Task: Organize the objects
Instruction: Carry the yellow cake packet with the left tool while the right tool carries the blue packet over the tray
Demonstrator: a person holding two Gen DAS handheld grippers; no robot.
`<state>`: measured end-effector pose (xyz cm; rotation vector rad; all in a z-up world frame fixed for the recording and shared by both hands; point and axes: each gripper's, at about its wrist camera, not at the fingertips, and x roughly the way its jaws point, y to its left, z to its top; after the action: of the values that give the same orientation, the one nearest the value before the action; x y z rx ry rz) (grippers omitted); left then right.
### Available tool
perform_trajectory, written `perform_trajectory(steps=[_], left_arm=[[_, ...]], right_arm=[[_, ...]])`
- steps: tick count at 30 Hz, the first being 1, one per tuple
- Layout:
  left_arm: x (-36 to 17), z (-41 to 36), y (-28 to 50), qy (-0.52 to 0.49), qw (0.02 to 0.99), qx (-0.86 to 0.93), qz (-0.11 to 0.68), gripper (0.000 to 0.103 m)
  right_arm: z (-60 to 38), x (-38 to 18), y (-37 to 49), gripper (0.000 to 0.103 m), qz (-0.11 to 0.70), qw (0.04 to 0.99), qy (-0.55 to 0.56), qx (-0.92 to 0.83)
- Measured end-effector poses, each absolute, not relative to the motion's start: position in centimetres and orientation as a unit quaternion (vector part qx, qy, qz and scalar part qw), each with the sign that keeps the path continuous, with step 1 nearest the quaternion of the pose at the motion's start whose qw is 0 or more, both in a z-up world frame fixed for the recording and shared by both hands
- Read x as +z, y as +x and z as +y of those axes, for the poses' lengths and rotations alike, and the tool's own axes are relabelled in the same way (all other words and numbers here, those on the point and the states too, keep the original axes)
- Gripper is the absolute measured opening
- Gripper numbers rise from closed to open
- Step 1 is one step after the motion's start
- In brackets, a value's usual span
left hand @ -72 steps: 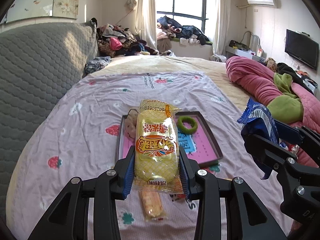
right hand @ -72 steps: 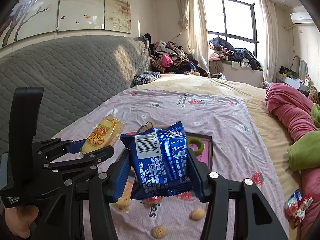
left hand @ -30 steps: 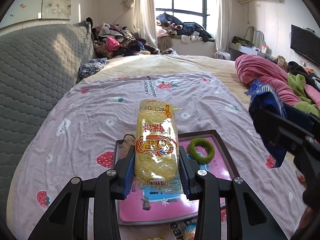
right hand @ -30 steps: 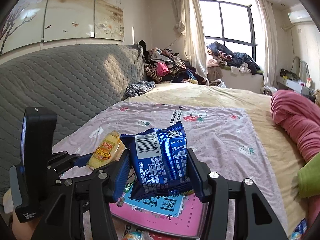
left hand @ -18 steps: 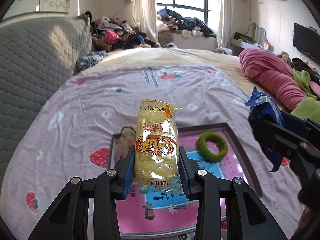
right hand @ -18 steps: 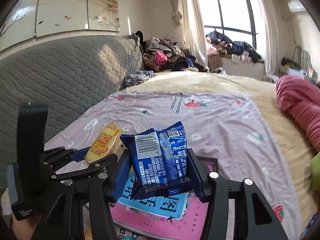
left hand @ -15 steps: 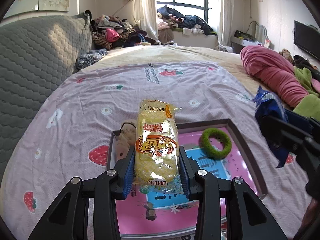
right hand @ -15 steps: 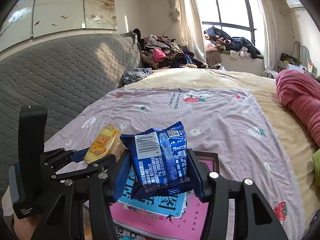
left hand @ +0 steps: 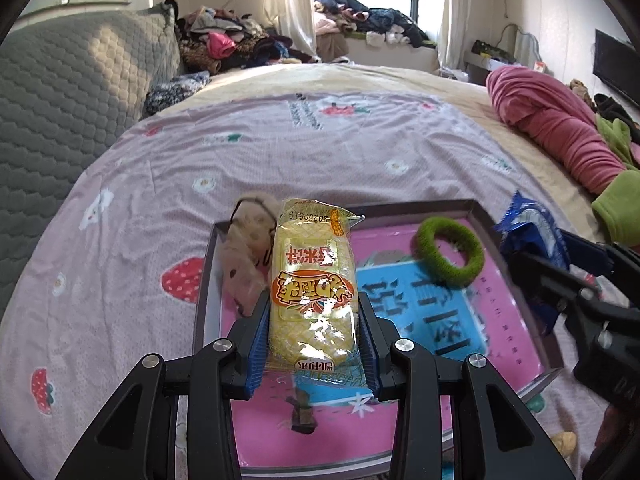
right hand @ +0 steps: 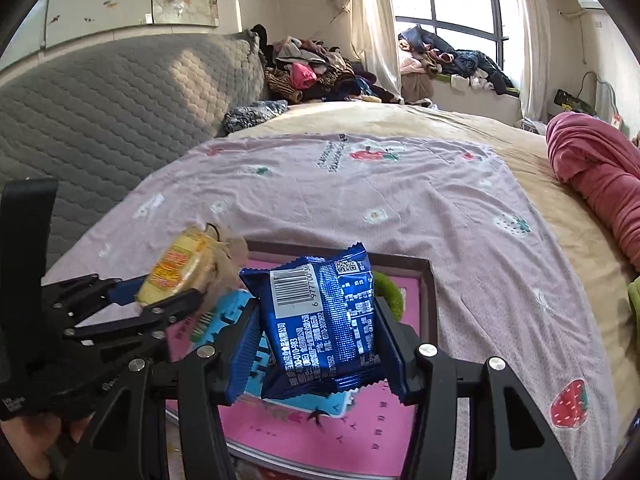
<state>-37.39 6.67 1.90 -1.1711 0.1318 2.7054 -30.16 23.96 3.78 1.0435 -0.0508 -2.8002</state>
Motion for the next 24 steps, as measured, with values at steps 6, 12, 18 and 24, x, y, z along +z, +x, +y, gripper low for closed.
perform_trajectory(steps=[6,12,18,24], left_arm=[[0.0,5.9,-37.7,-0.417,0.091,0.903,0.043,0.04],[-1.3,5.5,-37.9,-0.429,0.094,0.898,0.031,0.04],[-2.3,5.2,-38.1,-0.445,0.094,0.89,0.026,0.04],[-2.8,5.1,-38.4,-0.455,0.091,0.885,0.023,0.04]], right_arm=[[24.6,2.7,-30.5,0.054,-0.025,0.077,0.362,-0.929],[24.9,1.4,-31.0,0.054,-0.021,0.064,0.378,-0.923],[24.5,0.0,-31.7,0.054,-0.01,0.066,0.399,-0.915],[24.6,-1.3,-32.2,0.054,-0.005,0.057,0.416,-0.907]])
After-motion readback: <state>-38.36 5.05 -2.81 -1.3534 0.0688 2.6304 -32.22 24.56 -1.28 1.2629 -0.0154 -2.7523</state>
